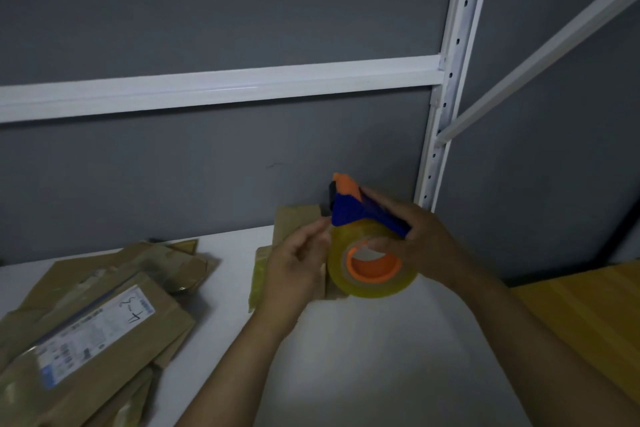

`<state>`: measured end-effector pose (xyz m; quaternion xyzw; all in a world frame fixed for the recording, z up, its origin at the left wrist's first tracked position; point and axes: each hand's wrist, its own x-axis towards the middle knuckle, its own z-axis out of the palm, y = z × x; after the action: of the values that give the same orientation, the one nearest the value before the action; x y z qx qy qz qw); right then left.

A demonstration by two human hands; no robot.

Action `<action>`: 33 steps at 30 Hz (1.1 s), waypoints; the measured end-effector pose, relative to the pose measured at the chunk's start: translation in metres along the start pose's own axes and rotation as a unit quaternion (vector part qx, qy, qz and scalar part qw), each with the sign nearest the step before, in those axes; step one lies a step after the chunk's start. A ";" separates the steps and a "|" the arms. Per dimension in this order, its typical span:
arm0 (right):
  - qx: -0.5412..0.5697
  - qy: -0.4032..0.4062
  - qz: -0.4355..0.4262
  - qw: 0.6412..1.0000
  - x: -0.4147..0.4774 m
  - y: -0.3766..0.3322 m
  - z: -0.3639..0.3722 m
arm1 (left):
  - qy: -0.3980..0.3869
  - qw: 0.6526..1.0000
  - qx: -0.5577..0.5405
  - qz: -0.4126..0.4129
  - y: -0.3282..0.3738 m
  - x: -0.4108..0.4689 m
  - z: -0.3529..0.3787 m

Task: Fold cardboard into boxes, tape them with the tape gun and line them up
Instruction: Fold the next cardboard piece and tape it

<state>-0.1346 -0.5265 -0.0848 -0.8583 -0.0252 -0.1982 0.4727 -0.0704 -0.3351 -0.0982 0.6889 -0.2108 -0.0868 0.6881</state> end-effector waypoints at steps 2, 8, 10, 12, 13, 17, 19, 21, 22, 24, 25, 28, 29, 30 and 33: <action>-0.061 -0.019 -0.015 0.998 0.004 -0.001 0.002 | 0.037 0.998 -0.050 -0.025 0.011 0.008 -0.005; -0.119 -0.020 -0.061 0.991 0.012 0.000 0.007 | 0.032 0.984 -0.138 -0.105 0.028 0.022 -0.012; -0.147 -0.029 -0.066 0.987 0.014 0.001 0.007 | 0.038 0.982 -0.140 -0.118 0.025 0.026 -0.018; -0.187 -0.036 -0.065 0.980 0.015 0.003 0.006 | 0.046 0.982 -0.128 -0.130 0.022 0.029 -0.023; -0.211 -0.040 -0.066 0.975 0.016 0.002 0.005 | 0.050 0.983 -0.118 -0.128 0.019 0.031 -0.025; -0.314 -0.090 -0.058 0.943 0.018 -0.003 -0.001 | 0.083 0.989 -0.063 -0.105 0.006 0.037 -0.034; -0.345 -0.097 -0.063 0.931 0.017 -0.002 -0.005 | 0.101 0.987 -0.056 -0.112 -0.004 0.041 -0.045; -0.375 -0.107 -0.064 0.918 0.015 0.001 -0.007 | 0.110 0.984 -0.047 -0.134 -0.017 0.041 -0.057; -0.389 -0.117 -0.065 0.911 0.014 0.003 -0.006 | 0.107 0.982 -0.039 -0.149 -0.024 0.040 -0.061; -0.401 -0.142 -0.056 0.903 0.014 0.004 -0.001 | 0.103 0.980 -0.031 -0.169 -0.036 0.037 -0.066; -0.399 -0.151 -0.050 0.903 0.014 0.004 0.002 | 0.113 0.978 -0.034 -0.174 -0.040 0.036 -0.068; -0.401 -0.166 -0.047 0.900 0.014 0.006 0.005 | 0.148 0.973 -0.044 -0.173 -0.046 0.035 -0.076; -0.413 -0.166 -0.051 0.894 0.014 0.005 0.005 | 0.146 0.973 -0.038 -0.173 -0.048 0.034 -0.077; -0.428 -0.165 -0.056 0.887 0.014 0.006 0.003 | 0.140 0.974 -0.031 -0.175 -0.050 0.034 -0.077; -0.462 -0.151 -0.074 0.871 0.015 0.003 0.005 | 0.125 0.973 -0.030 -0.194 -0.057 0.035 -0.076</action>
<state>-0.1190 -0.5264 -0.0840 -0.9938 -0.0654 -0.0900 -0.0039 0.0019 -0.2818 -0.1457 0.7013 0.0171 -0.1378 0.6992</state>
